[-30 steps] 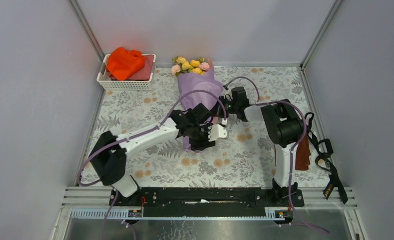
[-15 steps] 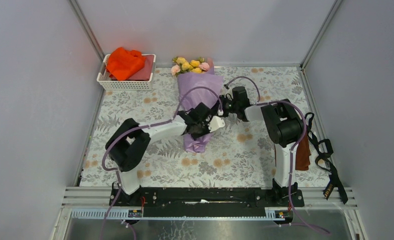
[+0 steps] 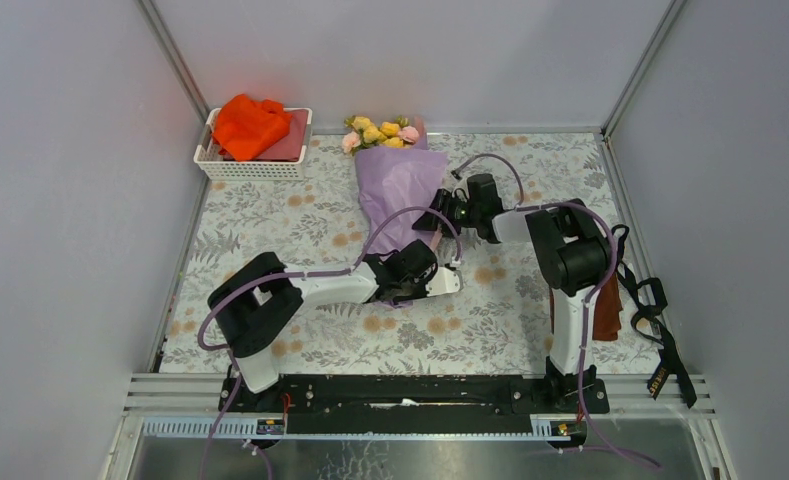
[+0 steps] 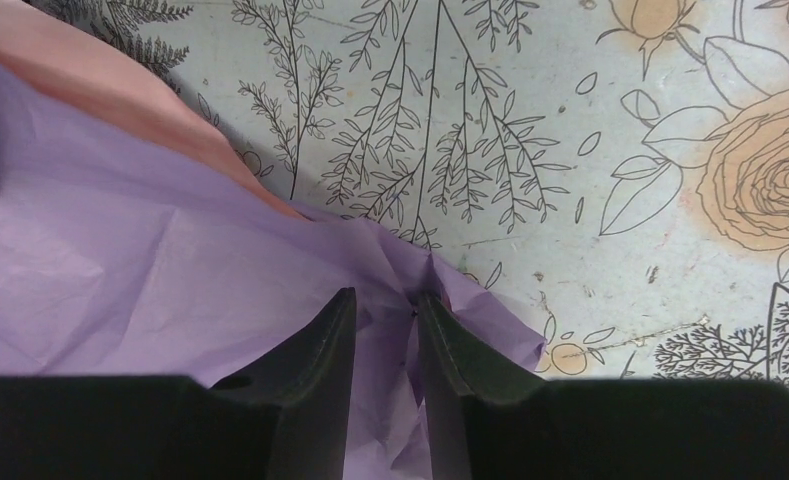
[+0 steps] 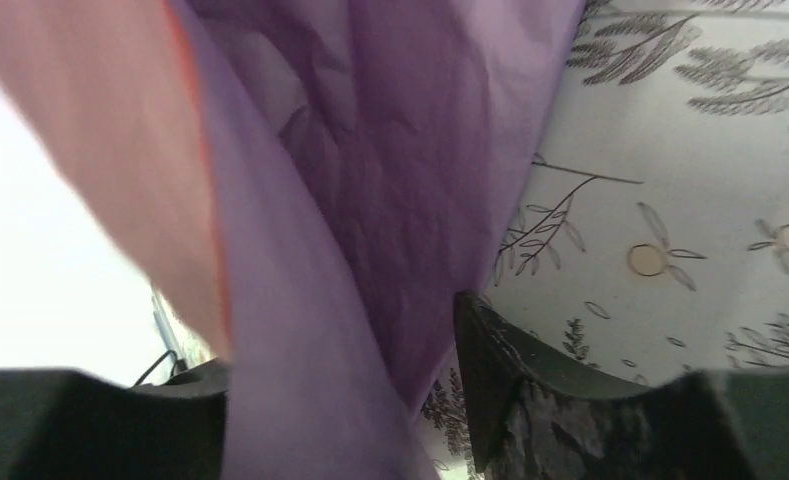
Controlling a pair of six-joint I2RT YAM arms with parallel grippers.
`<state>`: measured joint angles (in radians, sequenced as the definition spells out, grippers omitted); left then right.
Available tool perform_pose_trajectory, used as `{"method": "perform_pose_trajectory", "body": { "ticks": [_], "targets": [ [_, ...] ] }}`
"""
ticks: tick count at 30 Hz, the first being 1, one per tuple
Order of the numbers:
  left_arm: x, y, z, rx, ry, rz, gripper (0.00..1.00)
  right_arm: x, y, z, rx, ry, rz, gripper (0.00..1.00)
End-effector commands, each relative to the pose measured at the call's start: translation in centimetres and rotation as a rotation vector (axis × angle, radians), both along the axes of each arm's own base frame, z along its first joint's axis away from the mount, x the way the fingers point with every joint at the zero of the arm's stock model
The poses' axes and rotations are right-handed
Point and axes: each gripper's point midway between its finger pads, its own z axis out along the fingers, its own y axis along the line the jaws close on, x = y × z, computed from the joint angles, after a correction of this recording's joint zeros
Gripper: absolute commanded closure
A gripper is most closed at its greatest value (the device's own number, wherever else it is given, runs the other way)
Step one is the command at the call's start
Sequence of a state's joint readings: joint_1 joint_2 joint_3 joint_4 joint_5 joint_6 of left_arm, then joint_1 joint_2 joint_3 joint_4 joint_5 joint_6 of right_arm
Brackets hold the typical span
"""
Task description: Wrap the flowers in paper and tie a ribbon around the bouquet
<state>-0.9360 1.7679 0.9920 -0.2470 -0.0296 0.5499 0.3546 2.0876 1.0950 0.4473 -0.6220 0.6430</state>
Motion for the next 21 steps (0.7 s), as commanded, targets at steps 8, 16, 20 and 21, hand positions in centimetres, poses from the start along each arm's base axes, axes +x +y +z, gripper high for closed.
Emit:
{"method": "perform_pose_trajectory", "body": {
  "ticks": [8, 16, 20, 21],
  "targets": [
    [-3.7, 3.3, -4.5, 0.132, 0.144, -0.053, 0.61, 2.4, -1.0, -1.9, -0.1, 0.031, -0.005, 0.27],
    [-3.6, 4.2, -5.7, 0.182, 0.135, -0.082, 0.6, 2.0, 3.4, -2.9, -0.025, 0.046, 0.09, 0.2],
    [-3.9, 4.5, -5.9, 0.189, 0.132, -0.096, 0.6, 2.1, 3.9, -2.8, 0.027, 0.062, 0.086, 0.4],
    [-3.9, 4.7, -5.9, 0.192, 0.131, -0.098, 0.6, 2.0, 4.0, -2.7, 0.035, 0.061, 0.088, 0.46]
  ]
}}
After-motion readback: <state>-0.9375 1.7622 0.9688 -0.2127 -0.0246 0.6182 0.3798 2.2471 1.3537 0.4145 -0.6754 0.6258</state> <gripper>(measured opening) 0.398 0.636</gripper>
